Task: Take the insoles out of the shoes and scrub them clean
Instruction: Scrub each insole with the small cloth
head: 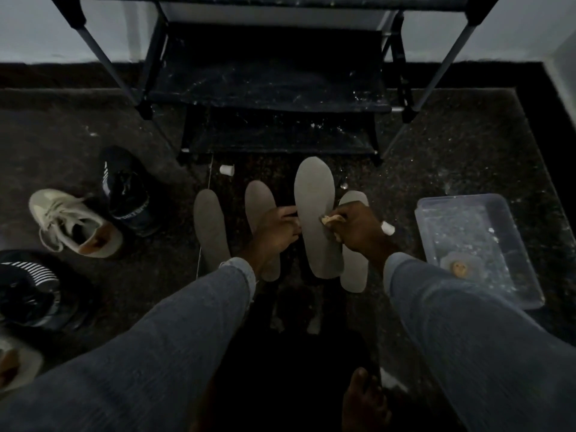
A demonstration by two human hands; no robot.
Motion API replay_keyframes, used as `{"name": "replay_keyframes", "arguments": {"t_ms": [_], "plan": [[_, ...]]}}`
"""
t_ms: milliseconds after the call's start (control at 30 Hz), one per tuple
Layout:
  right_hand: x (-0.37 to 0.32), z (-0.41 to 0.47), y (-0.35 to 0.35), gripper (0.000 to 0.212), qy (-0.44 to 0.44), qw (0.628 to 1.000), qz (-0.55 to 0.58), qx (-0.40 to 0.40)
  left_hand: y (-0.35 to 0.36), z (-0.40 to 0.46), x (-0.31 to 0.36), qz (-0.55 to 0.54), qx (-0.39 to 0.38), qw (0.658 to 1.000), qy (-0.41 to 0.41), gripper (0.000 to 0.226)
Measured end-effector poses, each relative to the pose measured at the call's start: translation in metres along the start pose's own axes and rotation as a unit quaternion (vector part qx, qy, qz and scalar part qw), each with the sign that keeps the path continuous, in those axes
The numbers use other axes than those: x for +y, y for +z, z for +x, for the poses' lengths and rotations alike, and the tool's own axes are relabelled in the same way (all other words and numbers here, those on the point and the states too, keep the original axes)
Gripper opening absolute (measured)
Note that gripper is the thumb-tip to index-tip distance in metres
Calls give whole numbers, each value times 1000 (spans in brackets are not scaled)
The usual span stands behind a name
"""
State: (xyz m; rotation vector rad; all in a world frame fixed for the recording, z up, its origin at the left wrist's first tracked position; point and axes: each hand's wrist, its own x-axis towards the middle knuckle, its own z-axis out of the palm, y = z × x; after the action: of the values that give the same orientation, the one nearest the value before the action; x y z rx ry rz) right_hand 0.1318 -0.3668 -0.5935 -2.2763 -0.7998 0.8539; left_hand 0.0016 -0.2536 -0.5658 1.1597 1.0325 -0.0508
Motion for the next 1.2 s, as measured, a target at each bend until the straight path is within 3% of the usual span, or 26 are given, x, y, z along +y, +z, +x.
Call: {"name": "replay_keyframes", "arguments": {"t_ms": [367, 533, 700, 833, 933, 1067, 1200], "plan": [[42, 16, 41, 20, 19, 996, -82, -27, -3, 44, -58, -17, -8, 1000, -13, 42], [53, 24, 49, 17, 46, 994, -92, -34, -3, 62, -79, 61, -22, 998, 3, 37], [66, 30, 58, 19, 59, 994, -91, -31, -2, 74, -86, 71, -35, 997, 11, 32], [68, 35, 62, 21, 91, 991, -100, -12, -6, 70, -86, 72, 13, 997, 22, 26], [59, 38, 62, 25, 77, 993, -85, -9, -18, 69, -92, 69, 98, 992, 35, 28], [32, 33, 75, 28, 55, 998, 36, -25, -53, 73, -108, 152, 210, 963, 76, 32], [7, 27, 104, 16, 79, 983, 152, -60, -78, 61, -112, 189, 232, 949, 97, 27]]}}
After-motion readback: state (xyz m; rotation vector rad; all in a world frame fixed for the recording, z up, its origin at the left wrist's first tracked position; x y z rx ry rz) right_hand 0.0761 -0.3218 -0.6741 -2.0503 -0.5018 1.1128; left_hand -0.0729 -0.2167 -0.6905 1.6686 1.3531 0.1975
